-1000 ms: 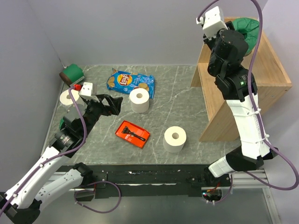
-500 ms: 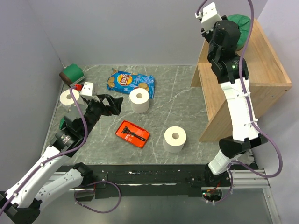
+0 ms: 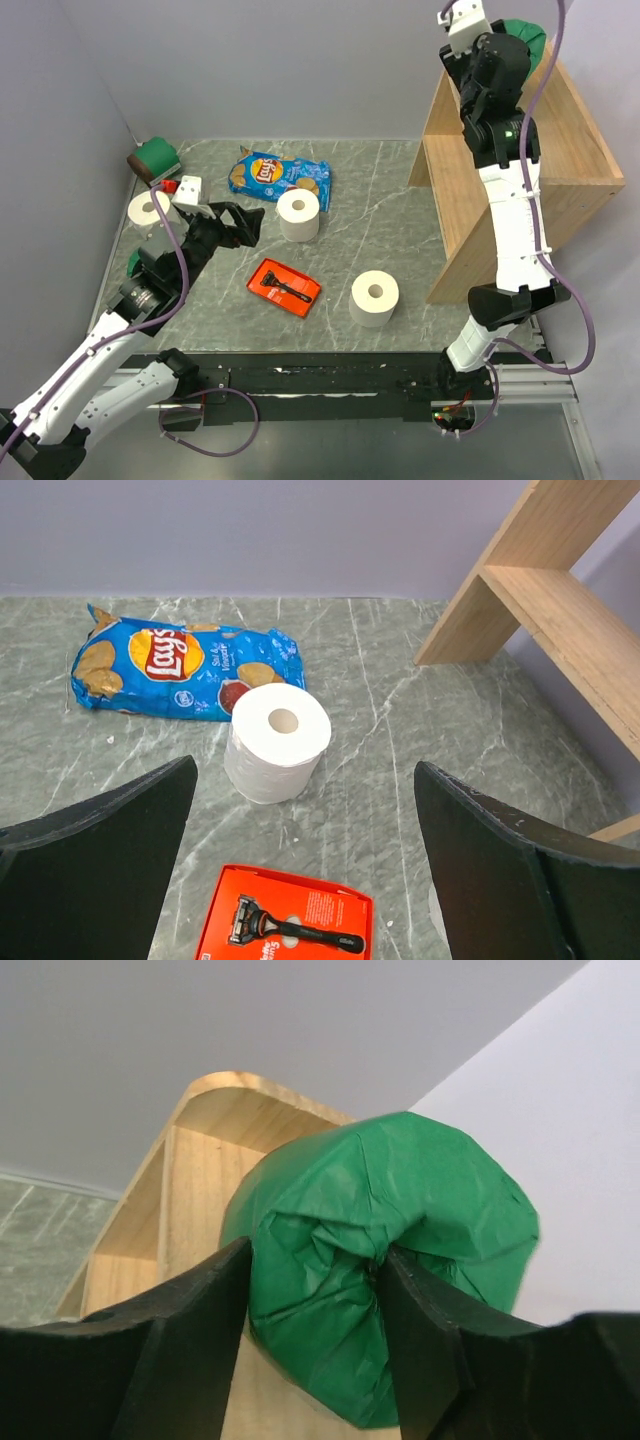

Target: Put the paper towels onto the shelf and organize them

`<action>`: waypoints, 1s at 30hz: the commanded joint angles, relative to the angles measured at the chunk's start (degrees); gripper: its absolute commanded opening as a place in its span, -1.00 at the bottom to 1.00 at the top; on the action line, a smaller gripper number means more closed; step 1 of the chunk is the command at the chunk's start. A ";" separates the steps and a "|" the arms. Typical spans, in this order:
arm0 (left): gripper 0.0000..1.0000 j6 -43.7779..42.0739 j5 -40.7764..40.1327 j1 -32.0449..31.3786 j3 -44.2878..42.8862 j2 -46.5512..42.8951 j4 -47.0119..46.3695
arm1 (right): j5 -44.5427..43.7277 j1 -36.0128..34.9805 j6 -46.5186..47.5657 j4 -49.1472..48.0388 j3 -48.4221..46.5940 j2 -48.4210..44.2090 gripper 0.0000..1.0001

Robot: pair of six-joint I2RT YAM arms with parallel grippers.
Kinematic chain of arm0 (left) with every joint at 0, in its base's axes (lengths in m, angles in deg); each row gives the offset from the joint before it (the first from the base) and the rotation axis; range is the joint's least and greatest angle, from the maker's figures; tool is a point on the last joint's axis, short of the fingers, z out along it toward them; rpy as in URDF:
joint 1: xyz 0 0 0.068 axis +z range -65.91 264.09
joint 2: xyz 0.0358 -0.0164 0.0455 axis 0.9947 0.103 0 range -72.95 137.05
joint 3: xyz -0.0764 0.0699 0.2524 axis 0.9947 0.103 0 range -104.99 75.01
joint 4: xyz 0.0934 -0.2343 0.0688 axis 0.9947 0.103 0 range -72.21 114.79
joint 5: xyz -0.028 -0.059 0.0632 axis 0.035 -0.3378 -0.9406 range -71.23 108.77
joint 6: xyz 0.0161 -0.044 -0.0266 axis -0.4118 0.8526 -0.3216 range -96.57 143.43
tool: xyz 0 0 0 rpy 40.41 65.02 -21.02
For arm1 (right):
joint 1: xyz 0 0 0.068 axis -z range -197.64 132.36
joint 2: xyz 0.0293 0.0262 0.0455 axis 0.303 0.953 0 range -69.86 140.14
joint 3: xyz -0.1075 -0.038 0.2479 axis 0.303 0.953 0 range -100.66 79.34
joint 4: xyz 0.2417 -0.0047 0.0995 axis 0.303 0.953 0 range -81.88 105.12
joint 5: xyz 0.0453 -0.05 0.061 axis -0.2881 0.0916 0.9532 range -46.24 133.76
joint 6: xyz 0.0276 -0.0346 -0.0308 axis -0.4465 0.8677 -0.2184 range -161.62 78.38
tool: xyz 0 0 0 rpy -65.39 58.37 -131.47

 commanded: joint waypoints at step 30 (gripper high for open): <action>0.94 14.75 -24.84 0.35 -5.26 9.81 13.64 | 9.00 -12.09 -35.95 10.68 16.78 -21.90 0.94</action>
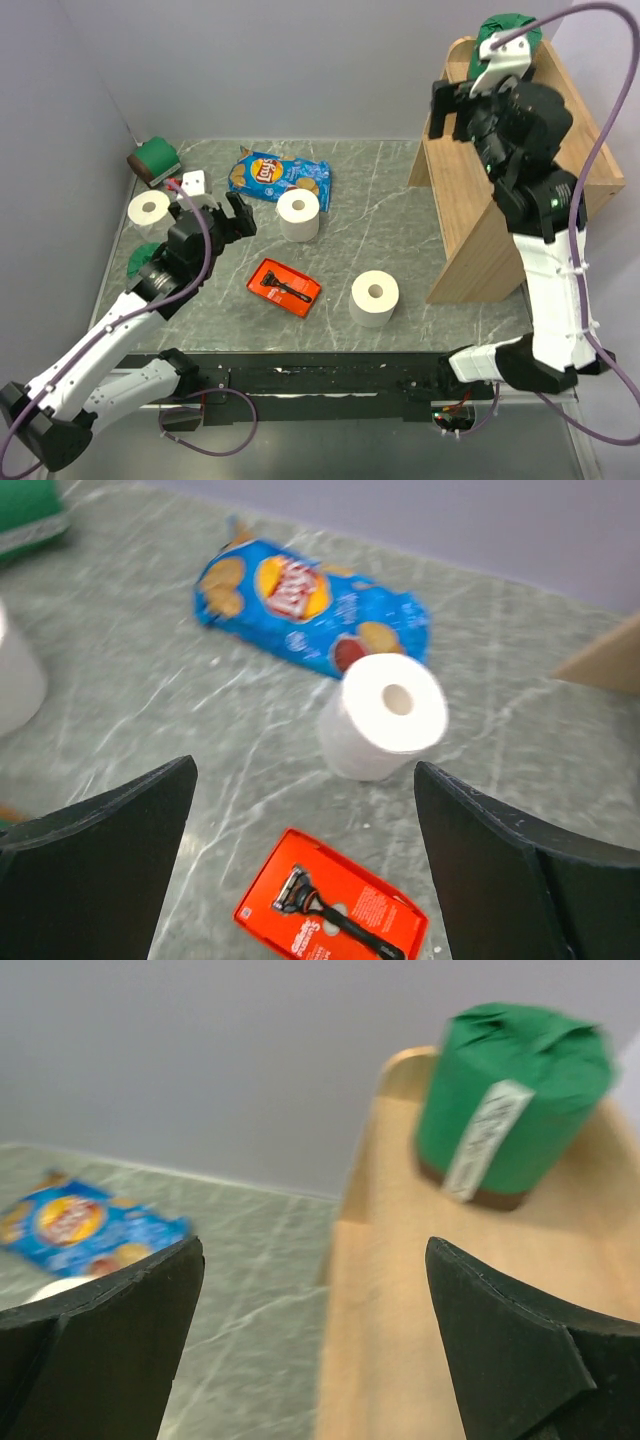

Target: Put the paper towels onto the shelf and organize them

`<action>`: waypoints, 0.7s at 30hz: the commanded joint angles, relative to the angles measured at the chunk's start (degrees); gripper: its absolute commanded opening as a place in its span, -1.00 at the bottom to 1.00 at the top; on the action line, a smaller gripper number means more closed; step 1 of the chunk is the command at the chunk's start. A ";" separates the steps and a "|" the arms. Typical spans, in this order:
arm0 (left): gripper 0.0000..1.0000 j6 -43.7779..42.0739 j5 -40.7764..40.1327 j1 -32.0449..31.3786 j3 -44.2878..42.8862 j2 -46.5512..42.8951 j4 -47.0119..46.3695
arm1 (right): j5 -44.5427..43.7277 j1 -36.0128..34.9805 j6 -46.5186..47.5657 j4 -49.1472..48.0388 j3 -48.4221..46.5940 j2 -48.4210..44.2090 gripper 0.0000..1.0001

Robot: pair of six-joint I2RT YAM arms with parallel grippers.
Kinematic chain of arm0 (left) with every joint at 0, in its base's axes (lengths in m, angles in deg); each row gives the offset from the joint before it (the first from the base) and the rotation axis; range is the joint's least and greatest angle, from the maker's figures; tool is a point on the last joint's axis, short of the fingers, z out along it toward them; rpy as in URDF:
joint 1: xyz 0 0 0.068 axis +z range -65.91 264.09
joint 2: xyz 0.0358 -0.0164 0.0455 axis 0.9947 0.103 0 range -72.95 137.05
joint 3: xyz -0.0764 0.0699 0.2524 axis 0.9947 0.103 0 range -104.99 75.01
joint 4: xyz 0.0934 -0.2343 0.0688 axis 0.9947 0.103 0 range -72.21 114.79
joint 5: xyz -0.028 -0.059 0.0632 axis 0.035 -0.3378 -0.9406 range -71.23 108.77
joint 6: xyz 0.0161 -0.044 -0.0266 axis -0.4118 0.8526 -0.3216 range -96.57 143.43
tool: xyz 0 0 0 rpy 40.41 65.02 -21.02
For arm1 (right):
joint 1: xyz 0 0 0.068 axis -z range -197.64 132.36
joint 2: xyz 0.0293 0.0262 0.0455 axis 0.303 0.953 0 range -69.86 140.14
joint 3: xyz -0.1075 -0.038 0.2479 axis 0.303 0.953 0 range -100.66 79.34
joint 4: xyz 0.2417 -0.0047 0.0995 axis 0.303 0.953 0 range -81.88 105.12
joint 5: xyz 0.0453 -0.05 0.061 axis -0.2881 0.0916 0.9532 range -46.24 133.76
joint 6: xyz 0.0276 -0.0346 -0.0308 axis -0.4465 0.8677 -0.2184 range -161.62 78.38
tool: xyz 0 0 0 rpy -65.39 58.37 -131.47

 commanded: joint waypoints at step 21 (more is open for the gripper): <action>0.67 26.99 2.64 48.04 1.09 7.14 26.08 | 10.28 -15.76 -14.72 -6.45 38.81 -20.25 0.82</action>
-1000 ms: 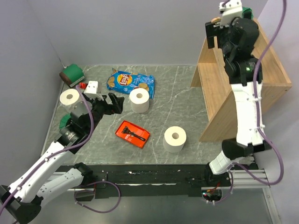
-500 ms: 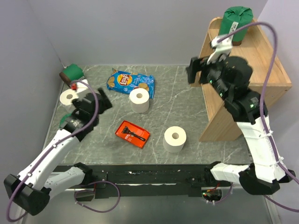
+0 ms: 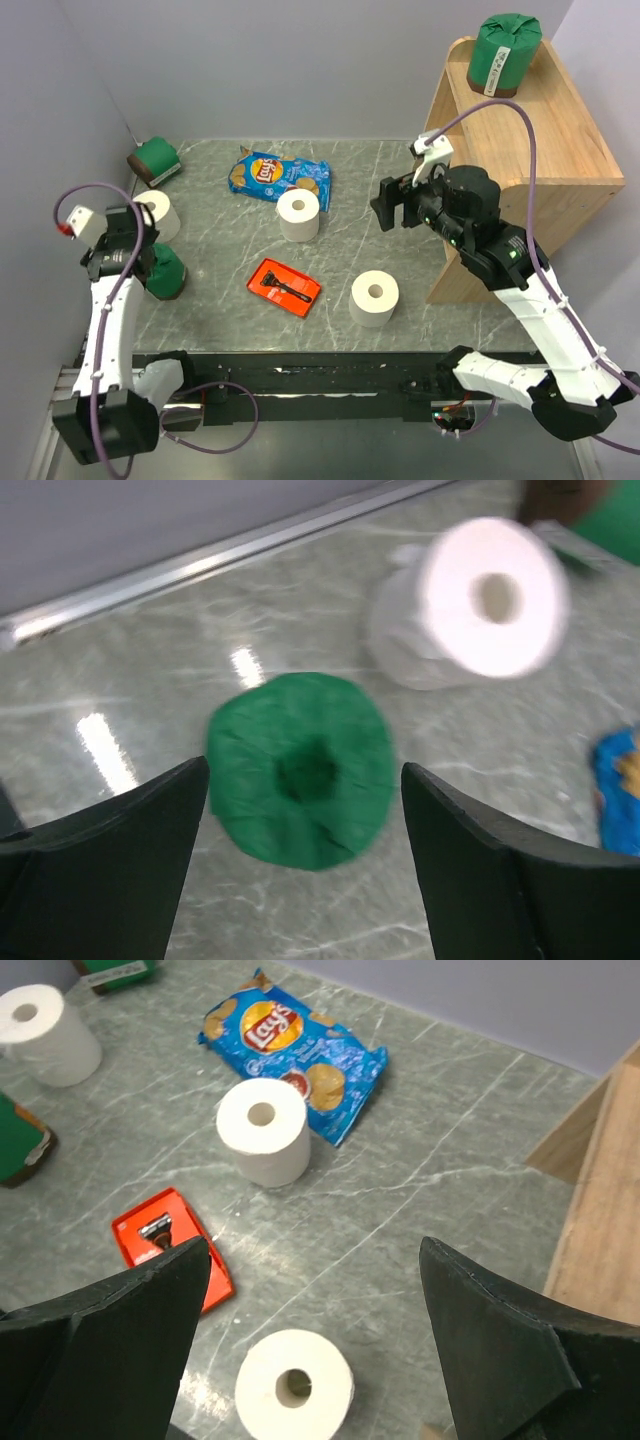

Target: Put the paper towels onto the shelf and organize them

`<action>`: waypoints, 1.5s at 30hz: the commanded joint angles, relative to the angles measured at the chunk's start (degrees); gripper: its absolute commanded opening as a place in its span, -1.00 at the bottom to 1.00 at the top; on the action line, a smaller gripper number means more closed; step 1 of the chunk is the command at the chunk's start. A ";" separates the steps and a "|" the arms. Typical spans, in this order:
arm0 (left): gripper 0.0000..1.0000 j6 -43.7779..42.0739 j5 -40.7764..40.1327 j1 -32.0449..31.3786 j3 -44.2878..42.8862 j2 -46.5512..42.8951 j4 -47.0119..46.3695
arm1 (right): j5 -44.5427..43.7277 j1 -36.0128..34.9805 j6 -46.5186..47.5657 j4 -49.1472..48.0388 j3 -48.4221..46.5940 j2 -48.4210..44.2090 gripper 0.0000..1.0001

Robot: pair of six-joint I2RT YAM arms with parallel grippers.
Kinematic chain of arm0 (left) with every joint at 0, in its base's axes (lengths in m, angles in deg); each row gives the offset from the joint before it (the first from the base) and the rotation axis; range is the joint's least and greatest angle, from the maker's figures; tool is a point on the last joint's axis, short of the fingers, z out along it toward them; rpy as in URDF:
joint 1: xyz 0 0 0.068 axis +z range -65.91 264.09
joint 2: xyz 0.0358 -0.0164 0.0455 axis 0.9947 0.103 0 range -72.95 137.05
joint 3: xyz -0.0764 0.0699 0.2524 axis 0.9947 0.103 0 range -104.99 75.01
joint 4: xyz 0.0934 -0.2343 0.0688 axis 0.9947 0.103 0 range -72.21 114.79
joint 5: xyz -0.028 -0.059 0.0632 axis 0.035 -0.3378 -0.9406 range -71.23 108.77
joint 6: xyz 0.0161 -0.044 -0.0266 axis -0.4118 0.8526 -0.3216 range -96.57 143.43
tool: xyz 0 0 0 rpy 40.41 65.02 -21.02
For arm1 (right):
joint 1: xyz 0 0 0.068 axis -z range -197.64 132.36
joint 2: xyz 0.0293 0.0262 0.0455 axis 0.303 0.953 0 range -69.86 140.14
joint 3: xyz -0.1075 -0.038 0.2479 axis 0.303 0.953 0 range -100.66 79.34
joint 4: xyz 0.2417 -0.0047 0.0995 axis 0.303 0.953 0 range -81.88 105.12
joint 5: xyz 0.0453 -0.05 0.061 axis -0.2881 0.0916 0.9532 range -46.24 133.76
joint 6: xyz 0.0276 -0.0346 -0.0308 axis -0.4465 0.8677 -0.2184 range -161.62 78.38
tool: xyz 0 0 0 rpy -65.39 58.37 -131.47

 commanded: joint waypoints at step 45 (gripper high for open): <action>-0.31 -6.65 23.99 -19.40 -9.23 7.77 -6.44 | 3.19 -1.01 -3.36 -3.43 8.07 -5.49 0.86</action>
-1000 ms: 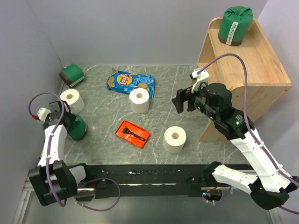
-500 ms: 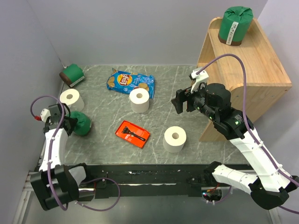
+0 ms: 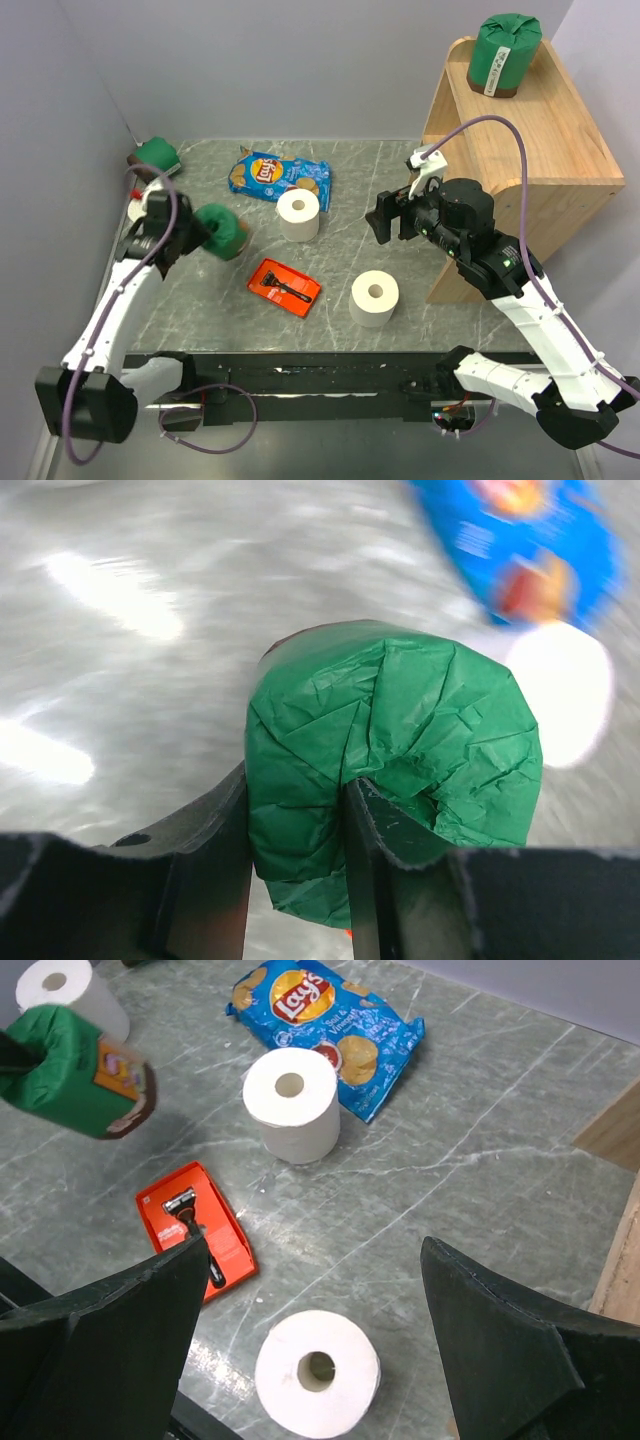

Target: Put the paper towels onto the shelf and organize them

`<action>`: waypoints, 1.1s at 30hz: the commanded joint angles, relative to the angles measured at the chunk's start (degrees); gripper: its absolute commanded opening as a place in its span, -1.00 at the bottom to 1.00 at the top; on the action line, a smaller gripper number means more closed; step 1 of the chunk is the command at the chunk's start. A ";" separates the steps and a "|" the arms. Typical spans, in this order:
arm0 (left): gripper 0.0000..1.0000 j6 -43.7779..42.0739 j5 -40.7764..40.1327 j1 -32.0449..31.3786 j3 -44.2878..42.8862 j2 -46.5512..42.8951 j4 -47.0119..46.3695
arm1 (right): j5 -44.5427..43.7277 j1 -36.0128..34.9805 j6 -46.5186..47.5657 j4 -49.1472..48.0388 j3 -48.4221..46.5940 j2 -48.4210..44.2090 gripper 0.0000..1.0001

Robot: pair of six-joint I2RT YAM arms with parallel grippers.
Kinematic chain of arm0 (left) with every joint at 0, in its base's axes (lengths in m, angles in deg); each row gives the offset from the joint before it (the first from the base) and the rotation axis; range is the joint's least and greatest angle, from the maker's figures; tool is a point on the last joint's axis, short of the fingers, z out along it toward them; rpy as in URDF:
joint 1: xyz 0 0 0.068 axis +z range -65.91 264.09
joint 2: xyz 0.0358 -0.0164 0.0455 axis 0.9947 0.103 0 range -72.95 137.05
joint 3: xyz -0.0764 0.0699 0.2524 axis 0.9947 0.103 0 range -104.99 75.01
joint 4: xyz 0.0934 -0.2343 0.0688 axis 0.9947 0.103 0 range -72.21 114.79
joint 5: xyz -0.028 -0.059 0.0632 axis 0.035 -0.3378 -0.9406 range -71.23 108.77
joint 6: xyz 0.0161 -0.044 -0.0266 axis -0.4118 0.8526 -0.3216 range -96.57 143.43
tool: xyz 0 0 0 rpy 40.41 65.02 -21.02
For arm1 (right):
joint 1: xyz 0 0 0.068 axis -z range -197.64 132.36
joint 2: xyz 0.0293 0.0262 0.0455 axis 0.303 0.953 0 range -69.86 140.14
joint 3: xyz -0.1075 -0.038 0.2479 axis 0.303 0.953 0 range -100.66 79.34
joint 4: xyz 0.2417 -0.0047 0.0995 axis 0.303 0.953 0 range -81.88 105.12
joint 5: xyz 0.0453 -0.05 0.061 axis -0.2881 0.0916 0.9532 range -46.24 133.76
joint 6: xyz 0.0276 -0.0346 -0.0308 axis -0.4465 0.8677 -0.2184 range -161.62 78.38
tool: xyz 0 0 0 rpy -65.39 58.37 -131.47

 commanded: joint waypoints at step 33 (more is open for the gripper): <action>0.21 -0.74 -0.87 -40.55 -37.14 47.53 -8.65 | -4.90 -0.97 -0.82 2.77 -0.70 -4.85 0.88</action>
